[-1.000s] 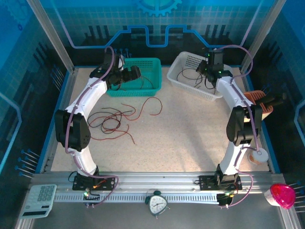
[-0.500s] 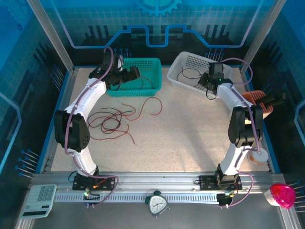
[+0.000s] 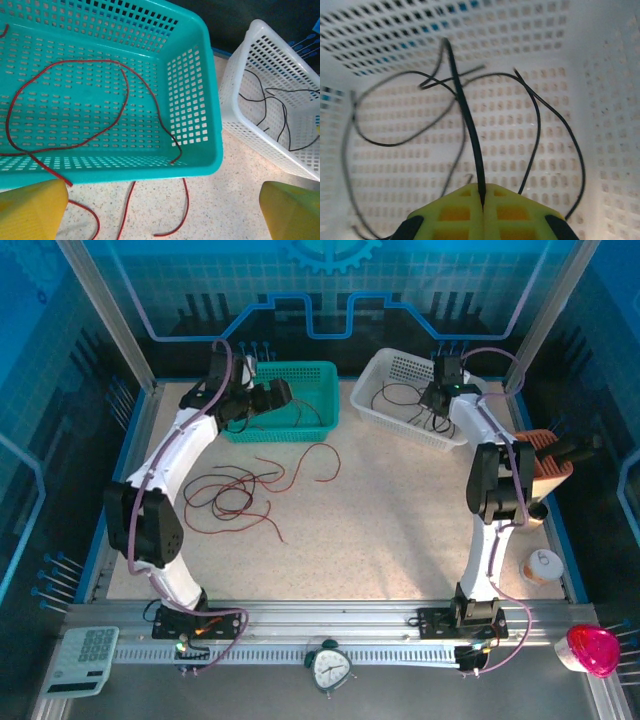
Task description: Untangle the cables
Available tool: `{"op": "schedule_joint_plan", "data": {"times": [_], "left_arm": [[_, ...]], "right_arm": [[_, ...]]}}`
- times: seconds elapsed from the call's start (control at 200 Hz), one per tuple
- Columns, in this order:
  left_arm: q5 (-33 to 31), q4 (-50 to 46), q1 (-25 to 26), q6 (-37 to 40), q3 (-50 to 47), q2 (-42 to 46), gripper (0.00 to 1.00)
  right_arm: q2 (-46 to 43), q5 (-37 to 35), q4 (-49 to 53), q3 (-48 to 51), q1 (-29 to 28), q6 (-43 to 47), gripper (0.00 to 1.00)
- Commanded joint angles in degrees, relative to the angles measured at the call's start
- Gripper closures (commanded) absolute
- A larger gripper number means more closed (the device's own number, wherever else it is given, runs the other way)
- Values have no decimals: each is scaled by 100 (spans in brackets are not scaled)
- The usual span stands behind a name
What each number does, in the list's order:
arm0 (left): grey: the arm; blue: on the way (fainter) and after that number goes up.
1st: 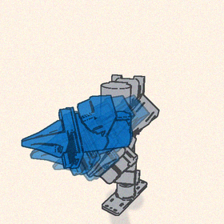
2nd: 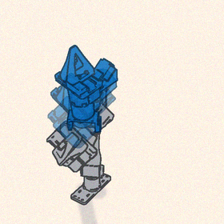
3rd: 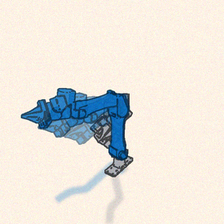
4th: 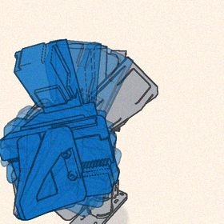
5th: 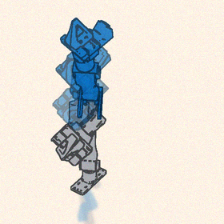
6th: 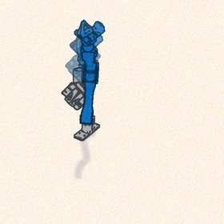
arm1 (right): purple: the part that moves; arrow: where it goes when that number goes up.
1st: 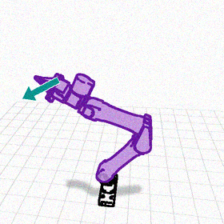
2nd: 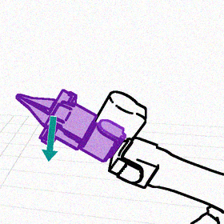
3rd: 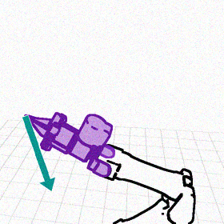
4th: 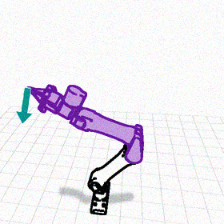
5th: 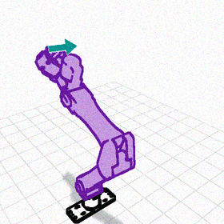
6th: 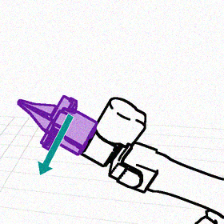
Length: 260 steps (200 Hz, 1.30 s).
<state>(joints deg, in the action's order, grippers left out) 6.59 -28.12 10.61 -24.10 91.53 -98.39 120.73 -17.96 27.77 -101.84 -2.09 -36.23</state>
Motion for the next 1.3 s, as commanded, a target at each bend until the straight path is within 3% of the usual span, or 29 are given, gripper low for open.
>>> {"op": "schedule_joint_plan", "data": {"times": [0.0, 0.12, 0.32, 0.45, 0.86, 1.145, 1.296], "left_arm": [[174, -53, -42, -75, -210, 421, 1], [237, -45, -42, -146, -434, 654, 1], [132, -71, -42, -163, -800, 1023, 1], [79, -88, -42, -192, -1010, 1218, 1], [-82, -286, -24, -280, -1860, 1799, 1], [-58, -105, 36, -550, -2931, 2268, 1], [-61, -18, 120, -596, -3153, 2333, 1]], "right_arm": [[250, -163, 645, -233, 188, -38, 100], [323, -67, 806, -288, 226, 23, 88], [-133, 12, 480, -4, 209, 149, 40], [-588, 51, 51, 316, 157, 278, 28], [-1872, 611, -792, 772, -405, 460, 27], [-2970, 1475, -1351, 2143, -1554, 465, 29], [-2961, 1495, -1161, 2806, -2273, 709, 31]]}}
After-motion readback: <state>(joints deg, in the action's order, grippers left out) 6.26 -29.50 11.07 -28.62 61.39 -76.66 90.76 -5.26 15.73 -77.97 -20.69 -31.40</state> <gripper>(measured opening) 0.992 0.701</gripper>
